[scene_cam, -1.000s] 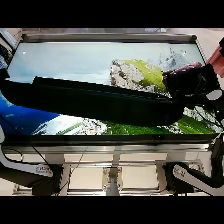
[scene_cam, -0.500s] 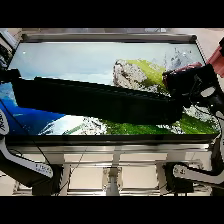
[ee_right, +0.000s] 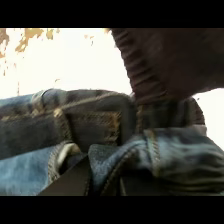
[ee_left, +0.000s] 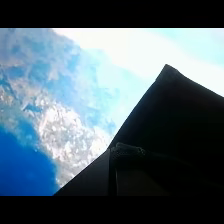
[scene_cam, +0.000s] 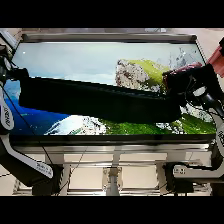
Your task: Fold the clothes and pants, and hang the long-sleeved shirts on hangers.
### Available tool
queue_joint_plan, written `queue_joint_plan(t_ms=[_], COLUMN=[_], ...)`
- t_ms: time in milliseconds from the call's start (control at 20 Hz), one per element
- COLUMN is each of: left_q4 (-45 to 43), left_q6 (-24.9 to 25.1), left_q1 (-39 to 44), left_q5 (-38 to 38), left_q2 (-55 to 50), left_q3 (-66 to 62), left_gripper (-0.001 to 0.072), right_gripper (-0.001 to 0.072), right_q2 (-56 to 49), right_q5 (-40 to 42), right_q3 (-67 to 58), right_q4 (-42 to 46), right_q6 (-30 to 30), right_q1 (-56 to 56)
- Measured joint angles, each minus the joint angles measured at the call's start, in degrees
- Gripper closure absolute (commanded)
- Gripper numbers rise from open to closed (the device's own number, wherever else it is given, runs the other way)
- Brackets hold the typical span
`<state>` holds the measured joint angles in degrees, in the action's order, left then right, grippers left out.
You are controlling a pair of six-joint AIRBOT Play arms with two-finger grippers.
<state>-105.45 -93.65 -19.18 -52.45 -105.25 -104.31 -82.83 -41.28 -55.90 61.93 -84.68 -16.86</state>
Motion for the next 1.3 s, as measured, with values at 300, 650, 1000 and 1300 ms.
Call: queue_joint_plan(t_ms=[300,650,1000,1300], left_q4=[0.3,0.6,7.8,27.8], left_q6=[1.2,5.0,10.4,19.9], left_q1=[2.1,3.1,-2.6,-12.8], left_q5=[5.9,8.3,-1.2,-12.6], left_q2=[-0.1,2.1,2.4,-0.1], left_q3=[-0.1,-0.2,-0.2,-0.2], left_gripper=[0.0247,0.0247,0.0221,0.0074], right_gripper=[0.0328,0.0329,0.0329,0.033], right_q2=[0.2,6.1,10.1,10.6], right_q5=[0.1,-0.2,-5.0,-10.3], right_q3=[-1.2,-5.4,-6.6,-6.9], right_q4=[-0.5,0.6,6.2,6.9], right_q6=[-0.4,-0.6,-1.6,-1.8], right_q1=[0.4,0.4,0.4,0.4])
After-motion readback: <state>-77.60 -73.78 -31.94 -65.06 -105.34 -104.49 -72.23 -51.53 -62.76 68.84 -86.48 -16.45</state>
